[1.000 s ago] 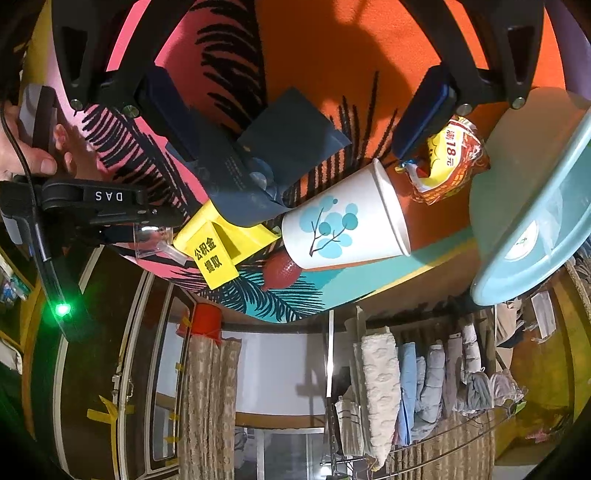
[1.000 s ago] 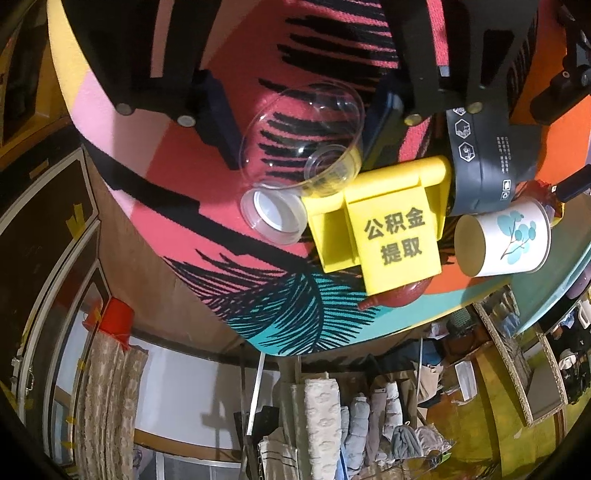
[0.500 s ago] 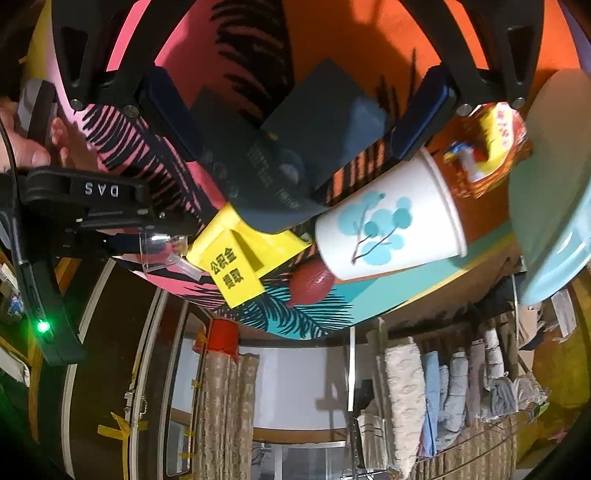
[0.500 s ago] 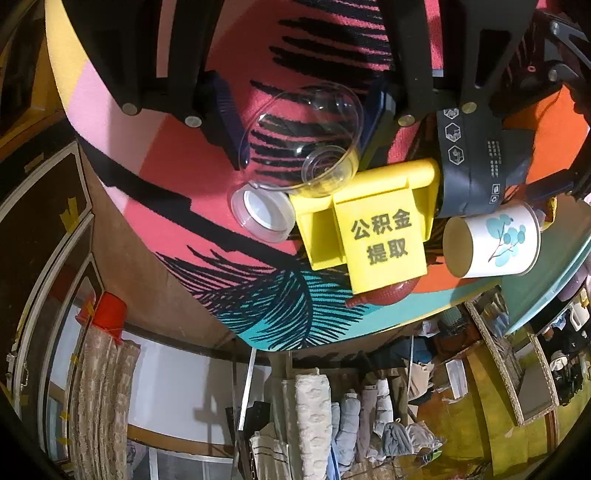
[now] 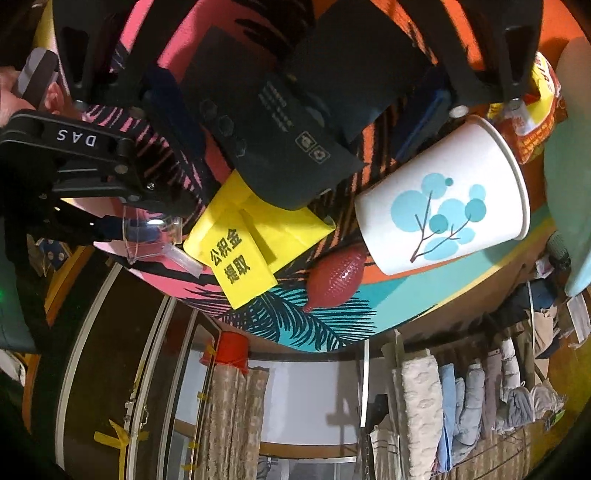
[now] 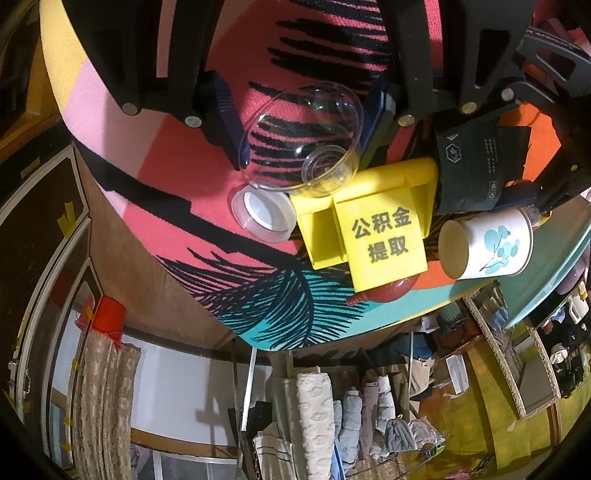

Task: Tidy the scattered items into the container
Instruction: 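Close right gripper on the clear cup while left closes on the navy pouch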

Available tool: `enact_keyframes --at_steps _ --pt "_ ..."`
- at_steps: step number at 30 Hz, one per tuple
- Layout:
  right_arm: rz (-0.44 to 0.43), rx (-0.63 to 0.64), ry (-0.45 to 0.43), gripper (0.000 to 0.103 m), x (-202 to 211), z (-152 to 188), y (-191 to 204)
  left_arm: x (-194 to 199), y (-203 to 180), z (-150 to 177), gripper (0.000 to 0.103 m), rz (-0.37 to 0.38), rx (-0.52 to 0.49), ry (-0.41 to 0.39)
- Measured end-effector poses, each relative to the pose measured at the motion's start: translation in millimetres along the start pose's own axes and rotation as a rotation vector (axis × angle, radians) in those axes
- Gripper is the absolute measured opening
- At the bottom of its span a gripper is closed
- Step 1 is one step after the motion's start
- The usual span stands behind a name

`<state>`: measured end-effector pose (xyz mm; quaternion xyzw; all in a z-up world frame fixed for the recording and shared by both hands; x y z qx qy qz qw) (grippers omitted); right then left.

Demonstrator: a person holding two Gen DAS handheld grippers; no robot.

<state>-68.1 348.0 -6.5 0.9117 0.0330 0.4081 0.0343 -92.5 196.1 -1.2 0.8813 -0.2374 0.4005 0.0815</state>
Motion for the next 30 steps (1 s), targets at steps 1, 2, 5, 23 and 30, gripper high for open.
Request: enact_keyframes --at_steps 1,2,5,23,30 --pt "-0.001 0.000 -0.001 0.061 0 0 0 -2 0 0 0.083 -0.003 -0.002 0.009" --pt "-0.002 0.000 -0.001 0.061 0 0 0 -4 -1 0 0.079 -0.001 -0.002 0.016" --pt "0.000 0.003 0.001 0.061 -1 0 1 -4 -2 -1 0.074 -0.001 -0.001 0.023" --pt "0.019 0.032 -0.011 0.060 4 -2 7 6 -1 0 0.045 0.051 -0.011 0.003" --pt "-0.004 0.022 -0.019 0.060 7 0 6 9 -2 0 0.040 0.046 -0.019 -0.014"
Point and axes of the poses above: each gripper's, at about its wrist camera, not at the fingertips, and x roughly against the way its jaws point, y to its left, z to its underside, the point moved 2 cm from there along -x, roughly the way its jaws point, and after that the axes turned 3 degrees about -y, right-handed, at the moved point
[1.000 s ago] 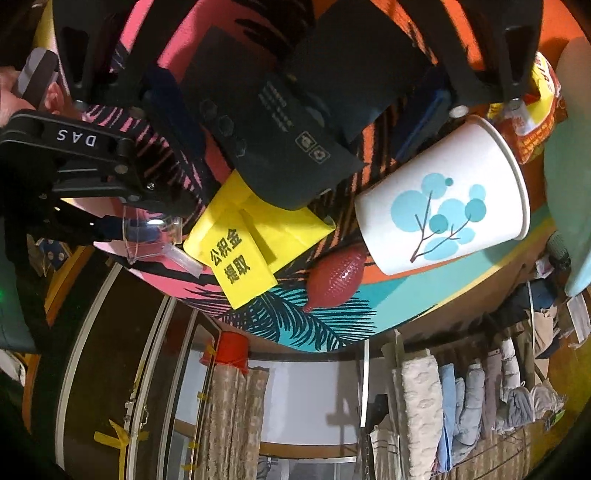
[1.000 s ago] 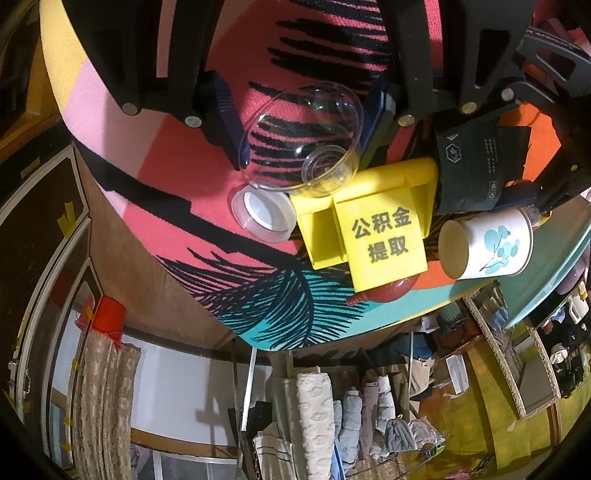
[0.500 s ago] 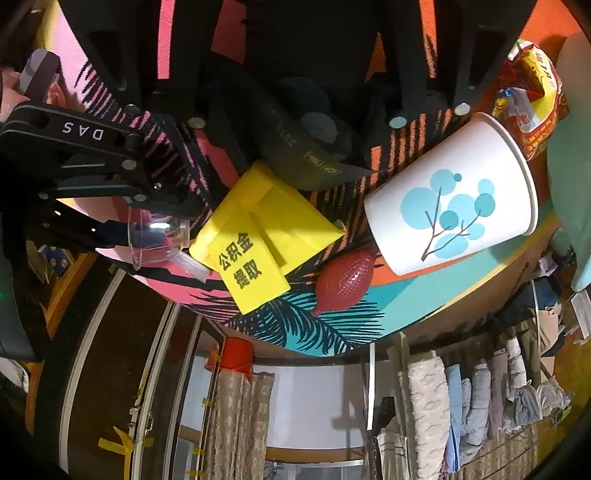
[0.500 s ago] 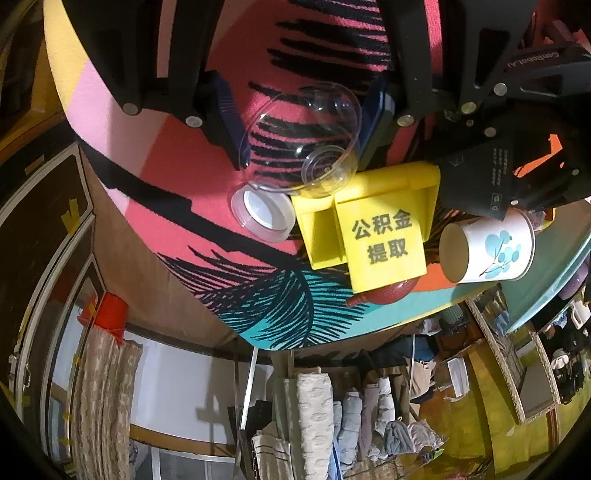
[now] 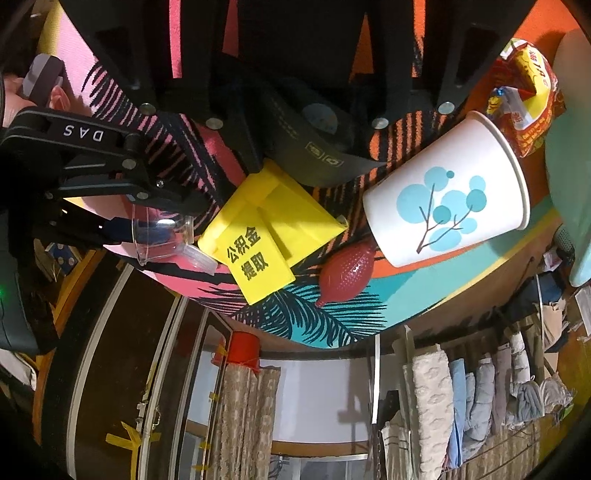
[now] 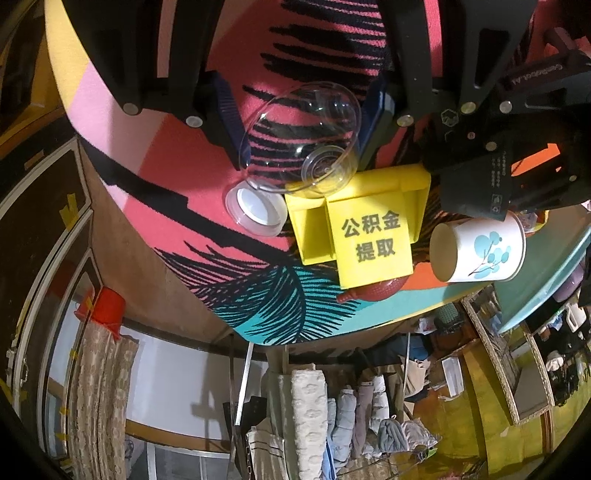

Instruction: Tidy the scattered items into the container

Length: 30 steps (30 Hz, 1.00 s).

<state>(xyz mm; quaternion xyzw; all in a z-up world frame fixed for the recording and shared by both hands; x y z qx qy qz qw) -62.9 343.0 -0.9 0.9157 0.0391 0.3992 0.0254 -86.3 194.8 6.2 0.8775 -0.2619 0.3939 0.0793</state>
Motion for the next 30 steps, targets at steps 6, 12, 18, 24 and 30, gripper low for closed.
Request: enact_keyframes --at_steps 6,12,18,24,30 --pt "-0.005 -0.010 -0.016 0.060 6 -2 -2 4 6 -2 0.032 0.012 0.019 -0.015" --pt "-0.013 -0.010 -0.025 0.060 13 -3 -2 13 13 -2 0.032 0.029 0.037 -0.040" --pt "-0.020 -0.003 -0.038 0.060 22 -6 4 27 20 -3 0.031 0.024 0.047 -0.061" --pt "-0.031 0.001 -0.050 0.060 32 -9 10 40 22 -3 0.031 0.016 0.050 -0.080" --pt "-0.025 0.019 -0.049 0.060 39 -11 19 45 21 1 0.031 0.010 0.047 -0.077"
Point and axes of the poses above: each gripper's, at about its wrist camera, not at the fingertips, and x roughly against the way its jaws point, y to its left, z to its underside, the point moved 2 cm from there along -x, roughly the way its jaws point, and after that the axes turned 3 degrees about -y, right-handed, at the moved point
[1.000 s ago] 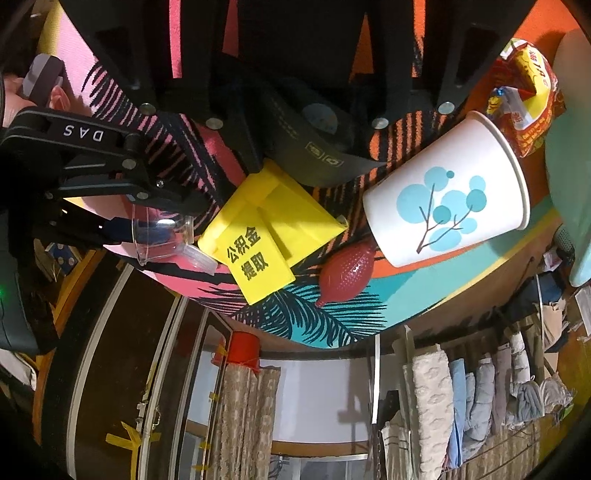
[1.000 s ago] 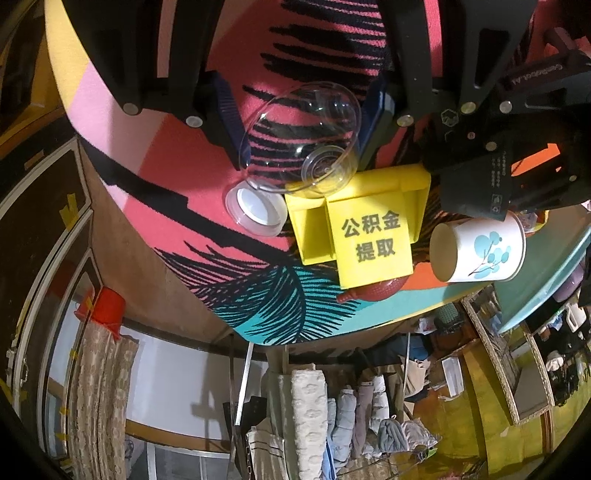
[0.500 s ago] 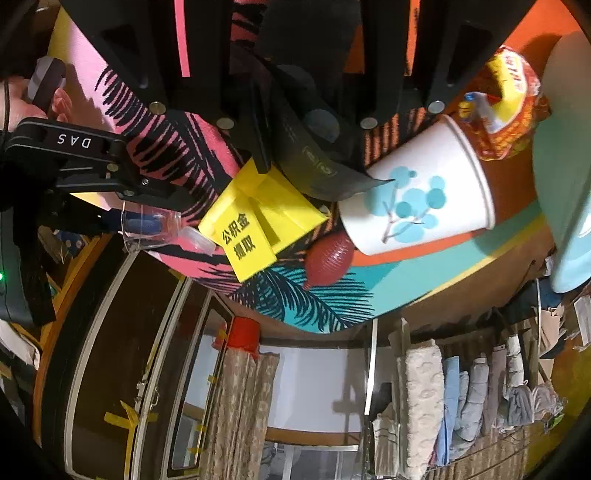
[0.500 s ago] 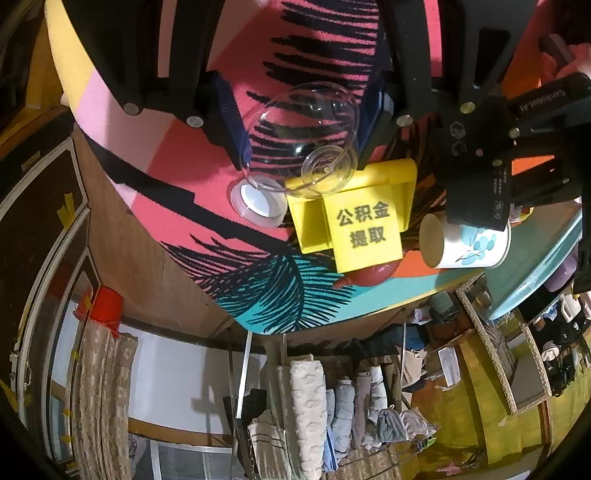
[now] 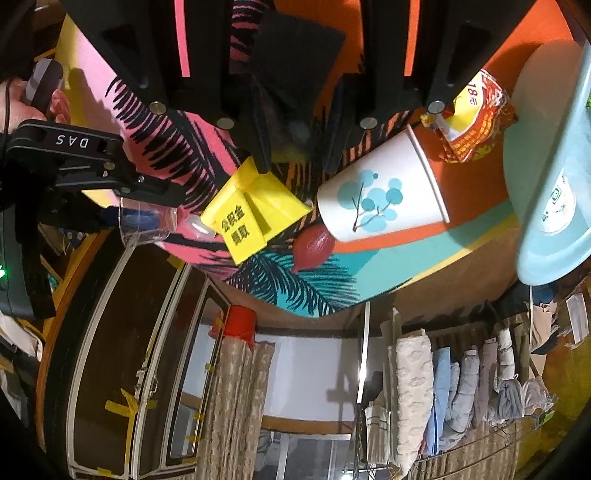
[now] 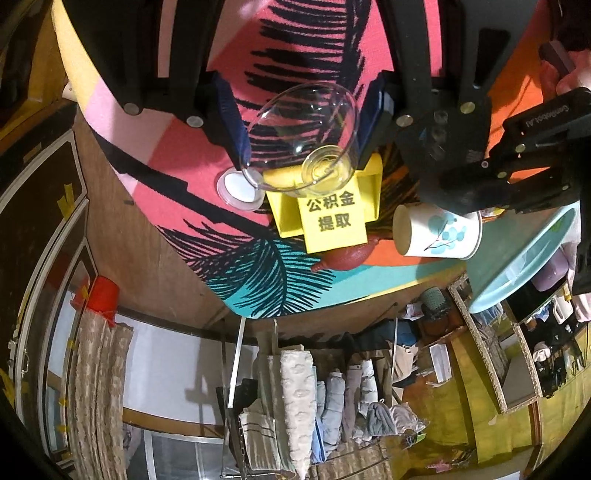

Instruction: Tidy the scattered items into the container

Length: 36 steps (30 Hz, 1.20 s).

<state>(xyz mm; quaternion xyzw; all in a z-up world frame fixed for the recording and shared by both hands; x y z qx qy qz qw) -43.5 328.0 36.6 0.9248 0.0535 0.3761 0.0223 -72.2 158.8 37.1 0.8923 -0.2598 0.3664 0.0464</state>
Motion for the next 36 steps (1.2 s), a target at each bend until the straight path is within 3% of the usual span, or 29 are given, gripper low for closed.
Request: enact_keyframes --at_steps 3,5,11,15,16,19,22,25,27,31,36 --pt "0.001 -0.005 0.003 0.060 0 1 0 -4 0 3 0.031 0.007 0.007 0.020" --pt "-0.001 -0.010 0.002 0.060 0 2 0 -9 2 6 0.023 0.015 0.019 0.046" --pt "0.000 0.002 0.002 0.060 0 3 3 -9 8 7 0.023 0.044 0.070 0.056" --pt "-0.005 -0.001 -0.002 0.060 2 2 3 -4 7 10 0.023 0.025 0.049 0.065" --pt "-0.005 0.000 -0.002 0.060 2 2 2 -2 6 12 0.027 0.027 0.041 0.073" --pt "-0.005 0.000 -0.003 0.060 3 3 1 5 0 20 0.060 0.030 0.021 0.072" --pt "-0.007 -0.005 -0.007 0.060 4 3 1 14 -13 25 0.066 -0.004 -0.051 0.046" --pt "-0.006 -0.006 -0.008 0.060 4 3 1 16 -26 25 0.079 -0.063 -0.141 0.017" --pt "-0.005 -0.007 -0.007 0.060 5 4 1 14 -31 26 0.081 -0.076 -0.173 0.019" --pt "-0.005 -0.011 -0.009 0.060 7 4 0 4 -26 23 0.081 -0.029 -0.122 0.039" --pt "-0.007 -0.005 -0.012 0.060 8 4 0 -7 -16 20 0.086 -0.028 -0.097 0.049"
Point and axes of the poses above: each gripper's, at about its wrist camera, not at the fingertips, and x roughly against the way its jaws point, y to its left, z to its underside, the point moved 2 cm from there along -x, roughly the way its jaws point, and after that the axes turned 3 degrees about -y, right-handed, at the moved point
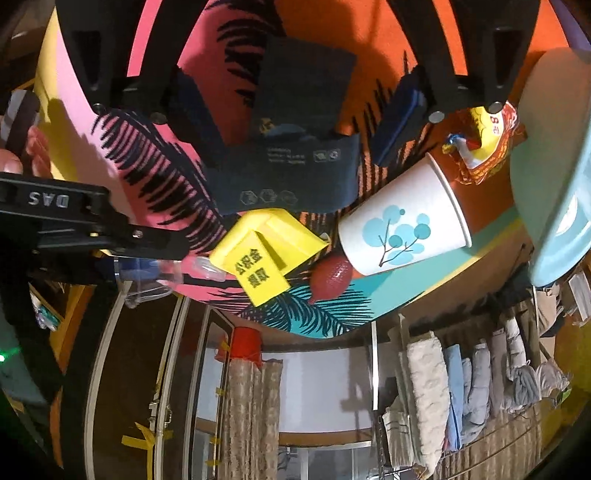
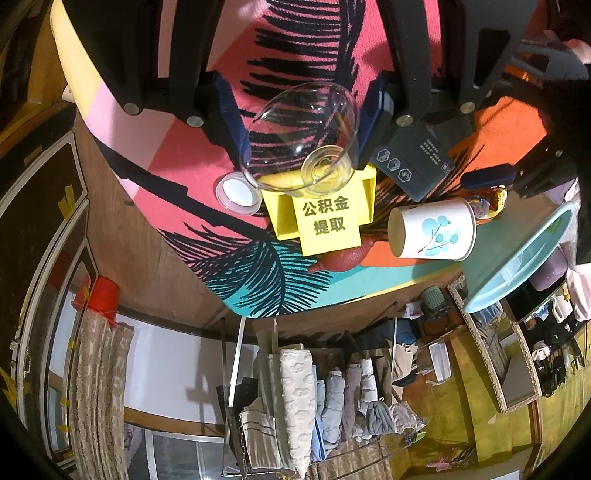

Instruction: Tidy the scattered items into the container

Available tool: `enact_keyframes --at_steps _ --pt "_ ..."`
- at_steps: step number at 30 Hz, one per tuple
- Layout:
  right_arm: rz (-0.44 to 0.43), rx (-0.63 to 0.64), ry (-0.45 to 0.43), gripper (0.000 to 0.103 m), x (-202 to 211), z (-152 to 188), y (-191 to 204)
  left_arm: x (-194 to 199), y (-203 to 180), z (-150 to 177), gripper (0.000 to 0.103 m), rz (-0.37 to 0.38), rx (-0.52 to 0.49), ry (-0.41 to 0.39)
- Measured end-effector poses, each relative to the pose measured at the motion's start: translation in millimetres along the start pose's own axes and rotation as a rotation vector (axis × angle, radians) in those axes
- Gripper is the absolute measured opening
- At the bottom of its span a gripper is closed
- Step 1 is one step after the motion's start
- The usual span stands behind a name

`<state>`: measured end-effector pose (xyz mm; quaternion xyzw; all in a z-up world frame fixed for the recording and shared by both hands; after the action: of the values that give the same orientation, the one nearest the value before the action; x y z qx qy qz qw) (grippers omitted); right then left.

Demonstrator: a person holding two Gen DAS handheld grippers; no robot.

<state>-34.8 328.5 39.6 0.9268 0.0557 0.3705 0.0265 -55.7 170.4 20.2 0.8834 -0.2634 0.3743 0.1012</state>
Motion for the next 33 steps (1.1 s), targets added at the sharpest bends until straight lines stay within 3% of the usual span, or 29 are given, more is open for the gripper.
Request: enact_keyframes --at_steps 7,15,18,22,29,33 --pt "-0.005 -0.006 -0.002 0.060 -1 -1 -2 -24 9 -5 0.087 0.088 0.046 0.053" --pt "-0.002 -0.010 0.006 0.060 -6 -1 -7 -34 11 -13 0.086 0.141 0.084 0.043" --pt "-0.002 -0.013 0.007 0.060 -7 -1 -9 -32 13 -13 0.079 0.136 0.093 0.024" --pt "-0.001 -0.014 0.006 0.060 -7 -1 -10 -31 13 -13 0.060 0.127 0.079 0.030" --pt "-0.001 -0.011 0.003 0.060 -6 -2 -6 -23 7 -16 0.048 0.104 0.031 0.003" --pt "0.000 -0.015 0.001 0.060 -5 -2 -6 -19 5 -16 0.047 0.103 0.011 0.001"
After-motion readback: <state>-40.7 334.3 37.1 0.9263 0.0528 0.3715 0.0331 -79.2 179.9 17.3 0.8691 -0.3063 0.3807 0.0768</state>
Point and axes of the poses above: each gripper's, at about its wrist camera, not at the fingertips, and x roughly against the way its jaws point, y to its left, z to its underside, the point moved 2 cm from there along -x, roughly the way its jaws point, and after that the axes turned 3 degrees about -y, right-handed, at the moved point
